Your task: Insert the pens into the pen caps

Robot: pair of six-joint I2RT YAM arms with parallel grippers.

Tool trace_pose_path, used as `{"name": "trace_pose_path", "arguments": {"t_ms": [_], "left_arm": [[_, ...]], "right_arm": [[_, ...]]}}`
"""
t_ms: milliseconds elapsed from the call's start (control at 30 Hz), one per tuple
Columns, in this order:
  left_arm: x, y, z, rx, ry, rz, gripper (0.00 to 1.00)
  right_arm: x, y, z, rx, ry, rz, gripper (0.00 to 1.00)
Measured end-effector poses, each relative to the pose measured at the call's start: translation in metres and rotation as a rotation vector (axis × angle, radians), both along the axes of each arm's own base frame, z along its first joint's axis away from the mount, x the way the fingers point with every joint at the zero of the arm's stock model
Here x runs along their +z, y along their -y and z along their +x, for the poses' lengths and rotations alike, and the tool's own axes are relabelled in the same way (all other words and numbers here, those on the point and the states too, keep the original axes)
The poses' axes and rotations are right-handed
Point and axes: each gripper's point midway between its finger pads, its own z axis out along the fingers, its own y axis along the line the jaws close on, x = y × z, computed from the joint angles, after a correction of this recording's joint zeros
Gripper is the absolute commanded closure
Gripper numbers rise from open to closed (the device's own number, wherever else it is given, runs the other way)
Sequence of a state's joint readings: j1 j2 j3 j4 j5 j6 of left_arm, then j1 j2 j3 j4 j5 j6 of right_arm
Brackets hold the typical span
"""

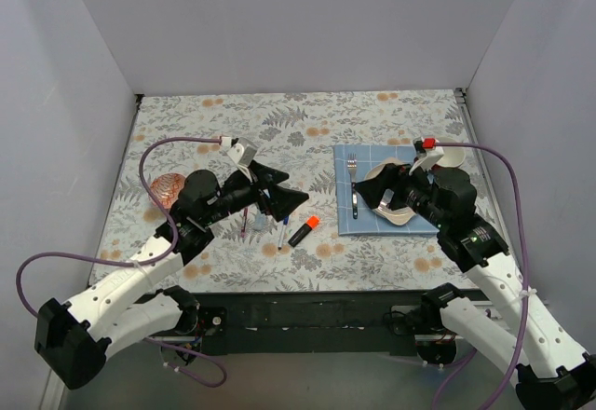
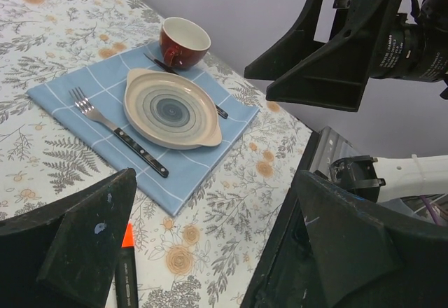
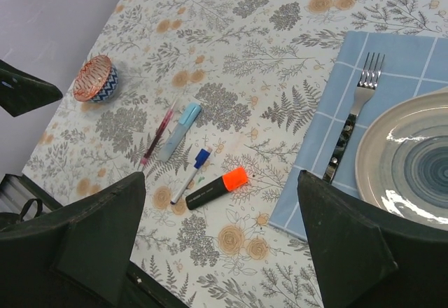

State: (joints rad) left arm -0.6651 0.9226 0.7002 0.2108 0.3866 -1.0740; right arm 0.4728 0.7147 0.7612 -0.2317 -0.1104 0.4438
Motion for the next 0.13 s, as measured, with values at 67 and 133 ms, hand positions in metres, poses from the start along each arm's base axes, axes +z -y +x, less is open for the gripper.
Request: {"name": "trace_pose_path", "arguments": {"t_ms": [67,133], "left_arm": [[-0.001,0.0007,0.0,-0.003,-0.003,0.002,0.02],[-0.0014,0.0007,0.0,-0.003,-0.005,0.002,0.02]], "right_arm": [[0.0004,0.0005,0.0006,-0.004,0.002,-0.001,0.06],[0.0004,0.001,0.0011,-0.008,0.003,-0.001,0.06]]}}
